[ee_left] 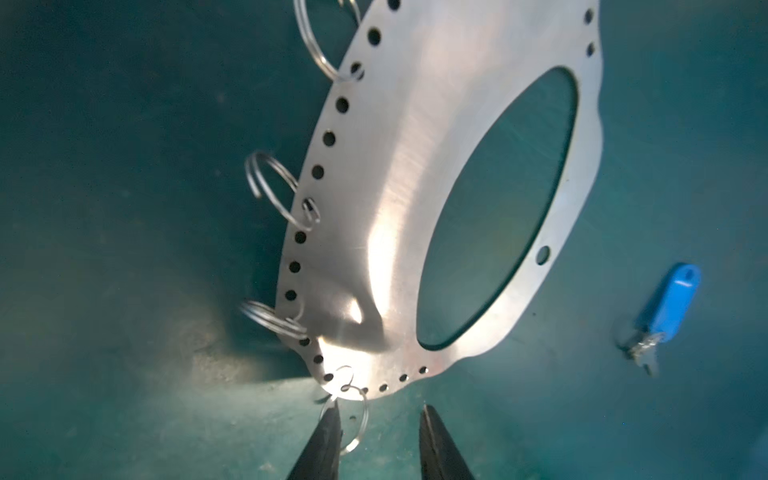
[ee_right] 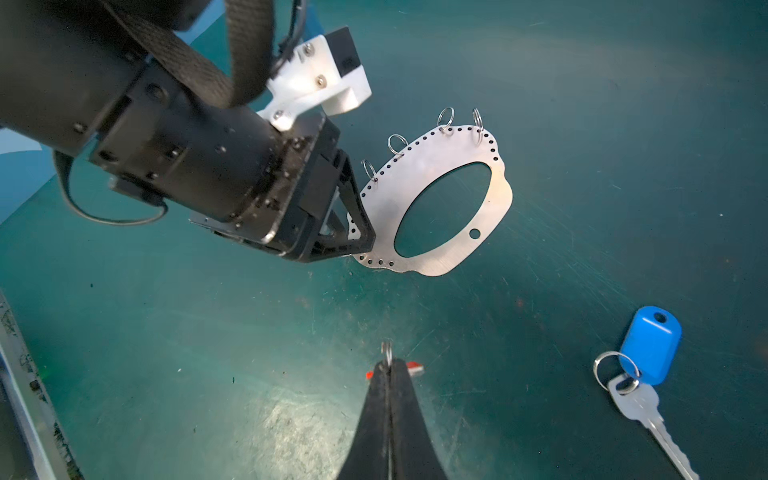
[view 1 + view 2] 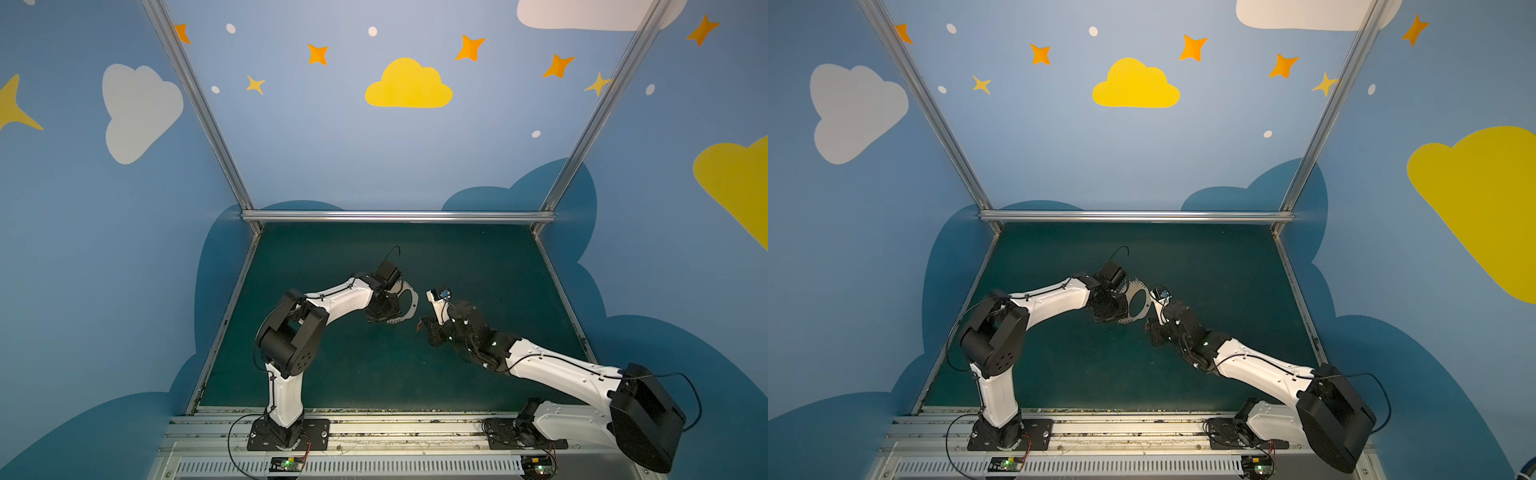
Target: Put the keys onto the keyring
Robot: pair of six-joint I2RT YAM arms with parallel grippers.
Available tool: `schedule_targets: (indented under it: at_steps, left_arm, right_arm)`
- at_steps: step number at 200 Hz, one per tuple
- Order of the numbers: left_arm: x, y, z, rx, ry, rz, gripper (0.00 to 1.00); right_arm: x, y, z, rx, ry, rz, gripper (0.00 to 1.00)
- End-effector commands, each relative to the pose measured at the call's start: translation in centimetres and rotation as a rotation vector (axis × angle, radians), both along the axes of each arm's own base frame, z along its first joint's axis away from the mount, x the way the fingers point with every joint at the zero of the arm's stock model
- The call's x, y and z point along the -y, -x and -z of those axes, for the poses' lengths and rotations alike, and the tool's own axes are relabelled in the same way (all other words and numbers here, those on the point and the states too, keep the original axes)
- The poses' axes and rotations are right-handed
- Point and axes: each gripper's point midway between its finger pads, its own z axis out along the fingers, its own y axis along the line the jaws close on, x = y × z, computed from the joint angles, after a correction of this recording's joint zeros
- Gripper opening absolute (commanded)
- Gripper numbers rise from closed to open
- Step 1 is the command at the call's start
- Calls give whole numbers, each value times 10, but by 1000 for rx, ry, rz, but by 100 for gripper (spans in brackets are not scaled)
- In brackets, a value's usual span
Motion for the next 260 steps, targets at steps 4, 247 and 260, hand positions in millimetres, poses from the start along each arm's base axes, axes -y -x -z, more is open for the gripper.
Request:
schedule_targets:
  at_steps: [4,247,260]
  left_arm:
    - [-19,8,18,-49,-126,29,34]
    - [1,-8,-30,55,105,-120,4]
    - [2,-9,-30,57,130,-143,4]
  right_arm:
    - [0,3,-6,11,-20,-2,0]
    - [-45,-7,48,-137,-68,-75,0]
    - [-49,-13,52,-145,-76,-67,0]
